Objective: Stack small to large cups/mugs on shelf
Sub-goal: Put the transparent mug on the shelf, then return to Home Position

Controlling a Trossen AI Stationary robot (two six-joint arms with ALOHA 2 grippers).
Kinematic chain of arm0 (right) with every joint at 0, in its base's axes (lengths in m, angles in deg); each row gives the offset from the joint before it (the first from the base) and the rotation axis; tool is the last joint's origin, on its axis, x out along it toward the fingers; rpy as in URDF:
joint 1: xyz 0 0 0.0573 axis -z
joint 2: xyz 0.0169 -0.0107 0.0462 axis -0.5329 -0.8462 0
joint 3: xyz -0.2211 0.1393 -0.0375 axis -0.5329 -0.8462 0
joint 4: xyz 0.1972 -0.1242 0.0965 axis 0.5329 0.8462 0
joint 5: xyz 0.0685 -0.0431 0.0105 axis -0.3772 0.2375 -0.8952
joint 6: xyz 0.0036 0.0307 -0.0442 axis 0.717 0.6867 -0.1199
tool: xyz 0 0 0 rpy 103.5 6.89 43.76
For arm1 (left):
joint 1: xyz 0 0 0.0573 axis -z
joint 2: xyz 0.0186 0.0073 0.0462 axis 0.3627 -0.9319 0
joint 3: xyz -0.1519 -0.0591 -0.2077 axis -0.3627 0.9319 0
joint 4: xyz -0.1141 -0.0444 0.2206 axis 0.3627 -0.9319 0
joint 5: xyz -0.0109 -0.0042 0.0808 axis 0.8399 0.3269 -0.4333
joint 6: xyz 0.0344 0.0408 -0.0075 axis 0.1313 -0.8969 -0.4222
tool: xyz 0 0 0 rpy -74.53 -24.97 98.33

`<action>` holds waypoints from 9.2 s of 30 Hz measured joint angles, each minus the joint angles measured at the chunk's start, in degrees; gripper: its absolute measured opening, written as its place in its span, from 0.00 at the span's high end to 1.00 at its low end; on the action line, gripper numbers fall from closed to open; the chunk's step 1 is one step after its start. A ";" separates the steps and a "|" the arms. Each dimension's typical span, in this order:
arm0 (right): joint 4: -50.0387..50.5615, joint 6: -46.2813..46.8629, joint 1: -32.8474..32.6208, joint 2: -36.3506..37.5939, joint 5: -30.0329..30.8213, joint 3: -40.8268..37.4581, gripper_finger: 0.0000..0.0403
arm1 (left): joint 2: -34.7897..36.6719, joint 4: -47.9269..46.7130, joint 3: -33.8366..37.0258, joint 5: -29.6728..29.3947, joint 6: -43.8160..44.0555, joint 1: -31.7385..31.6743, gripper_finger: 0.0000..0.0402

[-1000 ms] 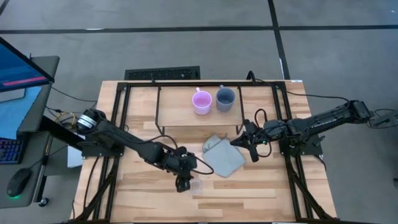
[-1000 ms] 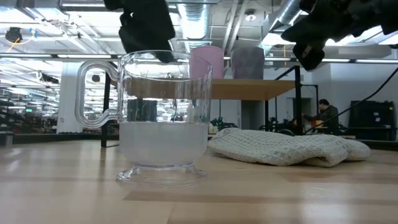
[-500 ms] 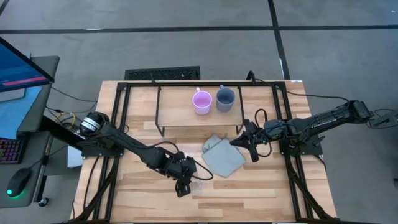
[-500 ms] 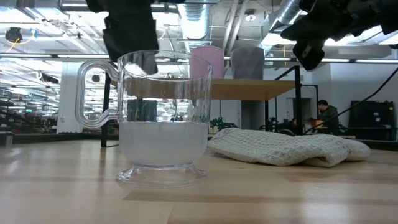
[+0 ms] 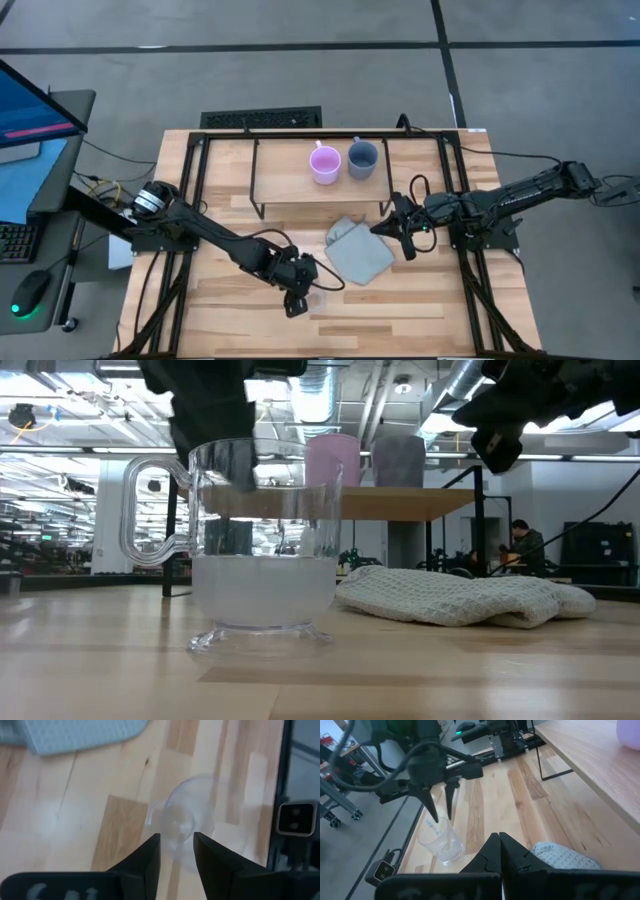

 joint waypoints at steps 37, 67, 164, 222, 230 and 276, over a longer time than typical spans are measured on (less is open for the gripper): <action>-0.46 0.01 0.00 0.00 0.02 -0.02 0.98 | -4.62 -2.66 -0.32 4.14 -1.02 -0.68 0.98; -0.42 0.00 0.15 0.02 0.17 -0.02 0.98 | 9.21 -36.78 -23.31 -6.08 -33.60 -9.41 1.00; -1.31 3.04 3.19 0.00 6.25 -0.02 0.98 | -1.74 -41.59 -31.80 8.95 -117.17 -49.86 0.94; -1.27 0.70 3.18 0.00 6.25 -0.02 0.98 | 0.46 -58.88 -60.19 37.76 -93.86 -55.33 0.70; -1.81 -1.43 3.19 0.00 6.27 -0.02 0.98 | 5.85 -59.66 -54.61 61.46 -95.53 -63.10 0.70; 3.51 -6.84 6.93 7.90 12.30 0.02 0.98 | 71.77 14.02 36.42 15.82 -37.46 -57.32 0.70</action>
